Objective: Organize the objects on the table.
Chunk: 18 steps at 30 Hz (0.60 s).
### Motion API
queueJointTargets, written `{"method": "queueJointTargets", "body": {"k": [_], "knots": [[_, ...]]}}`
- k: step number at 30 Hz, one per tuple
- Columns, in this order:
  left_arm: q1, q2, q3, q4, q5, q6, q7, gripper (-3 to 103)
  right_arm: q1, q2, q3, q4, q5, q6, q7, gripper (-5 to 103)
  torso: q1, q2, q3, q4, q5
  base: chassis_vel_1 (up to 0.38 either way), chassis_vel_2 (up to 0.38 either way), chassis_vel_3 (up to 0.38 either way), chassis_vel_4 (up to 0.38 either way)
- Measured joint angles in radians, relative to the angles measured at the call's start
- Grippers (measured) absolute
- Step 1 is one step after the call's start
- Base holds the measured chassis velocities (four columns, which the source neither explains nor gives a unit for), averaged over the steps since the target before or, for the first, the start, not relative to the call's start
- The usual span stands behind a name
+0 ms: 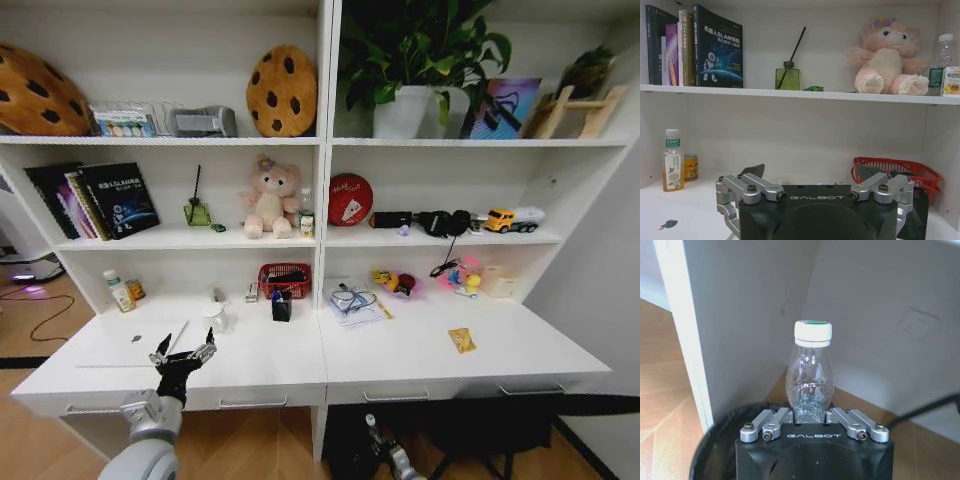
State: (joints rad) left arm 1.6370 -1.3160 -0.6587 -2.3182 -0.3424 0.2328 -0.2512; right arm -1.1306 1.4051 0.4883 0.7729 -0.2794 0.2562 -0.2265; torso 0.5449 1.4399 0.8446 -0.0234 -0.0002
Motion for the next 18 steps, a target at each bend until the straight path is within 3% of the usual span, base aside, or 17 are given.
{"method": "queueJointTargets", "body": {"k": [2, 4, 6, 7, 9, 10, 12, 13, 15, 16, 18], "knots": [[0.0, 0.0, 0.0, 0.0, 0.0, 0.0, 0.0, 100, 0.005, 0.004, -0.001, 0.003, -0.012, 0.002, -0.006, 22, 0.0, 0.0, 0.0, -0.0001, 0.0001, 0.0, 0.0, 0.0, 0.0], [0.0, 0.0, 0.0, 0.0, 0.0, 0.0, 0.0, 100, 0.019, 0.017, -0.002, 0.005, -0.041, 0.005, -0.01, 37, 0.0, 0.0, 0.0, 0.0, 0.0, 0.0, 0.0, 0.0, 0.0], [0.0, 0.0, 0.0, 0.0, 0.0, 0.0, 0.0, 100, 0.022, 0.025, -0.002, 0.006, -0.05, 0.005, -0.006, 37, 0.0, 0.0, 0.0, 0.0, 0.0001, 0.0, 0.0, 0.0, 0.0], [0.0, 0.0, 0.0, 0.0, 0.0, 0.0, 0.0, 100, 0.023, 0.031, -0.002, 0.008, -0.053, 0.004, 0.0, 48, 0.0, 0.0, 0.0, 0.0, 0.0004, 0.0, 0.0, 0.0, 0.0], [0.0, 0.0, 0.0, 0.0, 0.0, 0.0, 0.0, 100, 0.023, 0.035, -0.002, 0.011, -0.054, -0.005, 0.005, 48, 0.0, 0.0, 0.0, 0.0, 0.0003, 0.0, 0.0, 0.0, 0.0], [0.0, 0.0, 0.0, 0.0, 0.0, 0.0, 0.0, 100, 0.024, 0.038, -0.002, 0.015, -0.053, -0.021, 0.008, 59, 0.0, 0.0, 0.0, -0.0001, 0.0, 0.0, 0.0, 0.0, 0.0], [0.0, 0.0, 0.0, 0.0, 0.0, 0.0, 0.0, 100, 0.024, 0.039, -0.002, 0.016, -0.052, -0.026, 0.008, 59, 0.0, 0.0, 0.0, -0.0001, 0.0, 0.0, 0.0, 0.0, 0.0], [0.0, 0.0, 0.0, 0.0, 0.0, 0.0, 0.0, 100, 0.029, 0.043, -0.001, 0.013, -0.047, -0.035, 0.01, 70, 0.0, 0.0, 0.0, 0.0, 0.0003, 0.0, 0.0, 0.0, 0.0], [0.0, 0.0, 0.0, 0.0, 0.0, 0.0, 0.0, 100, 0.029, 0.044, 0.0, 0.013, -0.046, -0.039, 0.011, 70, 0.0, 0.0, 0.0, 0.0001, 0.0002, 0.0, 0.0, 0.0, 0.0], [0.0, 0.0, 0.0, 0.0, 0.0, 0.0, 0.0, 100, 0.025, 0.045, 0.001, 0.016, -0.044, -0.051, 0.017, 81, 0.0, 0.0, 0.0, 0.0, 0.0002, 0.0, 0.0, 0.0, 0.0], [0.0, 0.0, 0.0, 0.0, 0.0, 0.0, 0.0, 100, -0.002, 0.038, 0.002, 0.046, -0.046, -0.088, 0.041, 86, 0.0, 0.0, 0.0, 0.0003, 0.0004, 0.0, 0.0, 0.0, 0.0]]}}
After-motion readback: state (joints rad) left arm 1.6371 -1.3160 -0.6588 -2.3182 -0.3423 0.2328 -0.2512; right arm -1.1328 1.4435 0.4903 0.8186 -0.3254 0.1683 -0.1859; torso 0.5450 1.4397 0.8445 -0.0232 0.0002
